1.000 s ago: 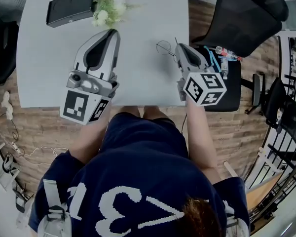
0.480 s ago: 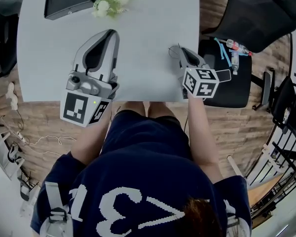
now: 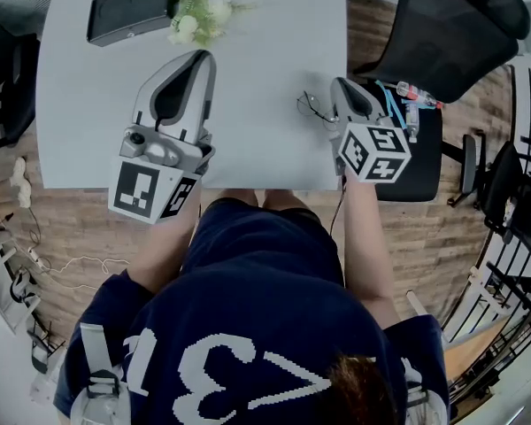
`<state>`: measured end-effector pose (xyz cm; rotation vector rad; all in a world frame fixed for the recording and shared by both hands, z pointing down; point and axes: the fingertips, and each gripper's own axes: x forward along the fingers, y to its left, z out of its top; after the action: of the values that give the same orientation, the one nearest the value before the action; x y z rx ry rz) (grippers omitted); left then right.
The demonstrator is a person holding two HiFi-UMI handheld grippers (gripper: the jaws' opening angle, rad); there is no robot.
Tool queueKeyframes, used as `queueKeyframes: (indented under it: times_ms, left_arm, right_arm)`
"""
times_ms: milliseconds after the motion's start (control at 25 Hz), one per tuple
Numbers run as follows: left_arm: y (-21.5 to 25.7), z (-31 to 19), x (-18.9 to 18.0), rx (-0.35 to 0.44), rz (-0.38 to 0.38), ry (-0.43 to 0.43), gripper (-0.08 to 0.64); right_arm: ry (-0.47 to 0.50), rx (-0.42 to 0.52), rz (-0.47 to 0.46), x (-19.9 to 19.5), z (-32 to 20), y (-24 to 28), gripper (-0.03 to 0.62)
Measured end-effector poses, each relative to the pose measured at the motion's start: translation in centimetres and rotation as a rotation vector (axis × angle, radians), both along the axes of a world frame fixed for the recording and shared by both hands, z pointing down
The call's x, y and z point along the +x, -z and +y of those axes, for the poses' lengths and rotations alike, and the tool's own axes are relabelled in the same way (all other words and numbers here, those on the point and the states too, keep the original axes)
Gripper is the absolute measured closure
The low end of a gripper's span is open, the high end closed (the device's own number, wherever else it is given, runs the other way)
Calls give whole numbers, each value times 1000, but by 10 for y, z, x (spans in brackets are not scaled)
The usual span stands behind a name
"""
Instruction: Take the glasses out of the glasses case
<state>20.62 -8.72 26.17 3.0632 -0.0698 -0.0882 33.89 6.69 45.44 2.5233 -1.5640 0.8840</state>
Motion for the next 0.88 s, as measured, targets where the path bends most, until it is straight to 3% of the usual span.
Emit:
queueKeyframes:
  times_ms: [240,360,600,880]
  left_arm:
    - [36,7,15,53,72,-8,540]
    - [54,11,20,81,99,-5,540]
    - [77,15,25,118,139,12,540]
    - [80,13,23,129,146,26,540]
  right_arm:
    - [-21,190,231,29,0,123,568]
    - [-25,266,303,33,5,169,568]
    - [-9,357,377,32,14,218,569]
    - [-16,387,407,31,16,237,569]
